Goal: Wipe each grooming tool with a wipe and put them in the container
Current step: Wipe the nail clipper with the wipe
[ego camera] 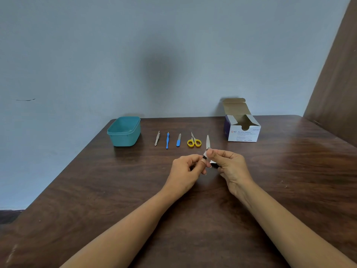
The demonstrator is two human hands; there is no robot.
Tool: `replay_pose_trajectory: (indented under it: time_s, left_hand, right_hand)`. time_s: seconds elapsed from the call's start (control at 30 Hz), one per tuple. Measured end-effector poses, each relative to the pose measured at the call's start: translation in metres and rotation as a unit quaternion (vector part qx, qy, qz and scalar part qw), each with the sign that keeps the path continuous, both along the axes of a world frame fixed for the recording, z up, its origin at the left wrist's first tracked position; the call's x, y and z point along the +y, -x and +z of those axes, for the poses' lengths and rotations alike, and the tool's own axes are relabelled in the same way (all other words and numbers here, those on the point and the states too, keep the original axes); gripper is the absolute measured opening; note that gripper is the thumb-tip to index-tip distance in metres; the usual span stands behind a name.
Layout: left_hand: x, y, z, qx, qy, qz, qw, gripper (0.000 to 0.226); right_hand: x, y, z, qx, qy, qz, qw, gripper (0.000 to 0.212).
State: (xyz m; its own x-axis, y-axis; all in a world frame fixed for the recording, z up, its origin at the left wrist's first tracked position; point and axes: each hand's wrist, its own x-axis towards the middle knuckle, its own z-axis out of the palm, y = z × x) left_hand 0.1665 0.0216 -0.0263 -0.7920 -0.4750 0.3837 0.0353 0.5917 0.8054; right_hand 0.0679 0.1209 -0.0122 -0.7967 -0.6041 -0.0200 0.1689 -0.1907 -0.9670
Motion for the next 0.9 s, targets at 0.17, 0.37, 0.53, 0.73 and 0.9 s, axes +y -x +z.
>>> replay_pose_trajectory:
  time_s: [0.17,0.37,0.53,0.73,0.9]
  left_hand:
    - [-0.0053,0.0009,-0.0035,0.008,-0.021,-0.007,1.0,0.022]
    - [-0.0043,0.0,0.0016,0.018,-0.133,-0.08,0.988,0.022]
    - [-0.0022,-0.0011,0.0034,0.01,-0.144,-0.101,0.984,0.023]
    - [-0.0052,-0.0008,0.0,0.013,-0.164,-0.097,0.982,0.023]
    - [-0.0059,0.0,-0.0018,0.002,-0.156,-0.09,0.984,0.023]
  right_hand:
    - [0.0007,0.0016,0.0016,0.054,-0.036,0.046,0.997,0.021]
    - [-0.0041,0.0009,-0.0004,-0.088,0.033,0.05,0.994,0.008]
    - [-0.0055,0.0017,0.0003,-0.132,0.076,0.051,0.987,0.031]
    - [0.0006,0.0002,0.0037,0.059,0.045,0.023,0.997,0.006]
    - [0.0026,0.0055,0.0038,0.183,0.035,-0.006,0.982,0.008]
